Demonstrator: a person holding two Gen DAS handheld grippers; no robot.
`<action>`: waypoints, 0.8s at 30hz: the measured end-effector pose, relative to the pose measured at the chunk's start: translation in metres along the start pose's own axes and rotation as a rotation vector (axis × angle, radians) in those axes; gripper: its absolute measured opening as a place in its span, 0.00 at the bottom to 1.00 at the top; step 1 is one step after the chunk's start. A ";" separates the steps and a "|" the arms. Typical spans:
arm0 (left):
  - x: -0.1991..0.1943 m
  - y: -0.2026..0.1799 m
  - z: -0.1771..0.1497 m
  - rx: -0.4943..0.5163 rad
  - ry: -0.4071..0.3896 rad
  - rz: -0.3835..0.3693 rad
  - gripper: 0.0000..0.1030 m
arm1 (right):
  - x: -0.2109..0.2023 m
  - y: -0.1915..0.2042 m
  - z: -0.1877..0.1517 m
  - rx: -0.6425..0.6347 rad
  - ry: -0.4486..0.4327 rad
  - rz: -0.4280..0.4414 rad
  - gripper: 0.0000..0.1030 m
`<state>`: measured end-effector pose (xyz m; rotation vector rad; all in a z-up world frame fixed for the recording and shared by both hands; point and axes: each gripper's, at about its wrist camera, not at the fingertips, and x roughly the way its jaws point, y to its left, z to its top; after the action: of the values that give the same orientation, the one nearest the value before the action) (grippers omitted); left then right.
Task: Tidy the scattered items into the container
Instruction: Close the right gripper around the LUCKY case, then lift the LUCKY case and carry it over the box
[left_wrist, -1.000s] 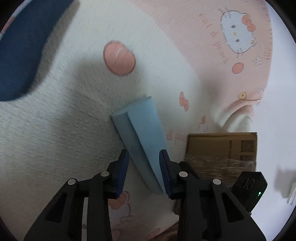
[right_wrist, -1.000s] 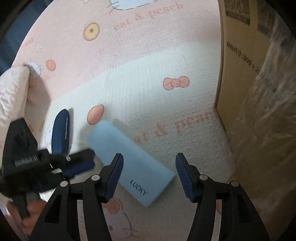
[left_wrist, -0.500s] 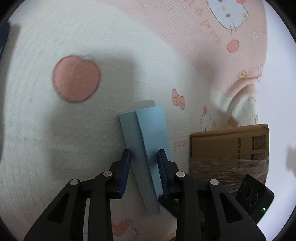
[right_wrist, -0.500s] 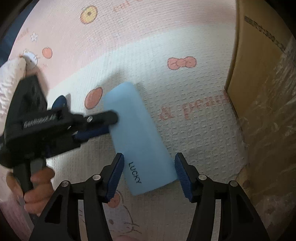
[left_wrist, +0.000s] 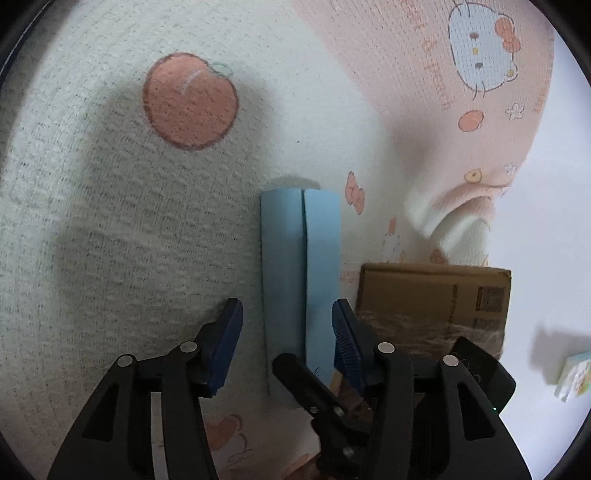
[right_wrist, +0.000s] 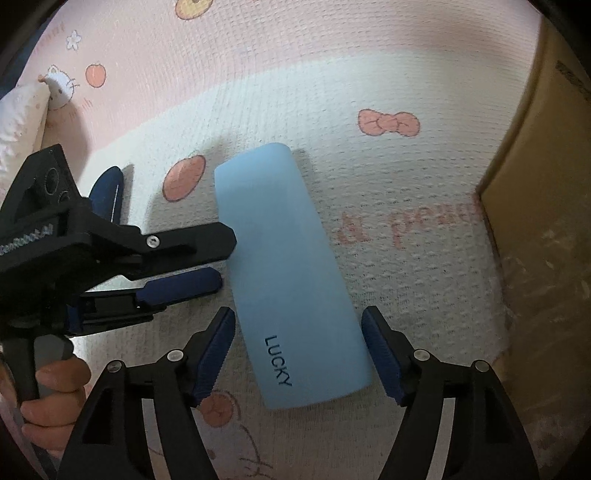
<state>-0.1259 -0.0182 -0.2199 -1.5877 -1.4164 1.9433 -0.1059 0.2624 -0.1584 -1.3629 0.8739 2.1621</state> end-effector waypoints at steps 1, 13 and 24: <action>0.002 -0.001 0.002 0.001 0.005 0.001 0.53 | 0.001 0.000 0.001 -0.005 -0.003 -0.001 0.67; 0.011 -0.007 0.005 0.019 0.018 0.003 0.37 | 0.007 0.009 0.007 -0.099 -0.028 -0.035 0.62; -0.036 -0.048 -0.007 0.128 -0.064 -0.042 0.34 | -0.047 0.020 0.002 -0.099 -0.148 0.006 0.59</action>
<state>-0.1235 -0.0161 -0.1596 -1.4405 -1.3087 2.0336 -0.1008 0.2483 -0.1089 -1.2279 0.7246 2.3047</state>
